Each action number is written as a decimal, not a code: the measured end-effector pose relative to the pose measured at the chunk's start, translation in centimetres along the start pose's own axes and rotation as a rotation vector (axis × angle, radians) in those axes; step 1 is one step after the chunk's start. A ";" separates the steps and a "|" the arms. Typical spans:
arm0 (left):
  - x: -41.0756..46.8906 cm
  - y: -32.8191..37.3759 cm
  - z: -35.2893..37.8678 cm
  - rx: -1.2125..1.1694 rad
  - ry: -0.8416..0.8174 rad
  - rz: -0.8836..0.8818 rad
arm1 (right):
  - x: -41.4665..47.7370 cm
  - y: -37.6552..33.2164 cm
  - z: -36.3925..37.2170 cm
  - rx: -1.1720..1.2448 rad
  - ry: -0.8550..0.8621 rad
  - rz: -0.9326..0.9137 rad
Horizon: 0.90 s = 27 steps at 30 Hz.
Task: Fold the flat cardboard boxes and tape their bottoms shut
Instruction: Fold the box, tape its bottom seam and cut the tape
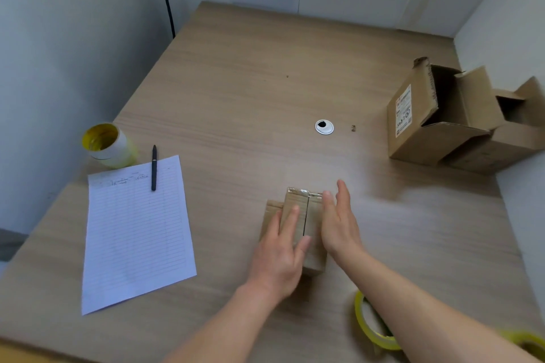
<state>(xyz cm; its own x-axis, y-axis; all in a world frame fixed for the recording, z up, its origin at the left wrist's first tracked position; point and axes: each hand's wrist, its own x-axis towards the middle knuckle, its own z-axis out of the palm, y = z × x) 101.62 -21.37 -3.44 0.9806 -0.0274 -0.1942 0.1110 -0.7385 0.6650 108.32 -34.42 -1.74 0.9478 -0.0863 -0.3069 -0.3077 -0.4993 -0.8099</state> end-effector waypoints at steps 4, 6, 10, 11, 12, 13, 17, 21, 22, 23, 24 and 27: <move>0.3 -0.2 0.1 0.040 0.031 0.023 | -3.9 3.3 -1.4 -0.289 -0.190 -0.318; 0.3 -0.2 0.4 0.024 0.029 0.021 | -4.8 4.6 -1.7 -0.368 -0.273 -0.353; 0.2 -0.5 0.2 -0.162 0.045 0.066 | -5.3 5.1 -1.8 -0.417 -0.256 -0.380; 0.1 -0.8 0.0 -0.221 0.029 0.077 | -5.4 5.0 -1.7 -0.410 -0.247 -0.372; 0.0 -1.2 -0.2 -0.249 0.001 0.095 | -5.5 5.0 -1.6 -0.406 -0.249 -0.361; -0.2 -1.7 -0.3 -0.245 -0.033 0.116 | -5.5 5.0 -1.6 -0.403 -0.262 -0.360; 0.5 -2.9 -1.4 -0.117 -0.165 0.180 | -4.8 5.0 -2.5 -0.437 -0.396 -0.410; 1.2 -2.9 -3.1 0.010 -0.349 0.177 | -4.2 4.3 -3.2 -0.496 -0.497 -0.377; 1.2 -2.6 -3.4 0.033 -0.378 0.165 | -4.2 4.1 -3.3 -0.502 -0.519 -0.372; 1.2 -2.3 -3.7 0.057 -0.406 0.152 | -4.2 4.0 -3.5 -0.514 -0.543 -0.368; 1.2 -1.9 -4.0 0.090 -0.433 0.146 | -4.1 3.9 -3.8 -0.532 -0.566 -0.366; 1.3 -1.0 -5.2 0.260 -0.516 0.147 | -3.9 3.5 -4.5 -0.595 -0.640 -0.342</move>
<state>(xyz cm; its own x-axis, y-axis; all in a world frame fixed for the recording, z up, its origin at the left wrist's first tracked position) 103.64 -17.20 -0.62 0.7701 -0.4174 -0.4824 -0.1270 -0.8414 0.5253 103.87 -39.69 -1.17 0.6982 0.5493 -0.4591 0.2400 -0.7838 -0.5727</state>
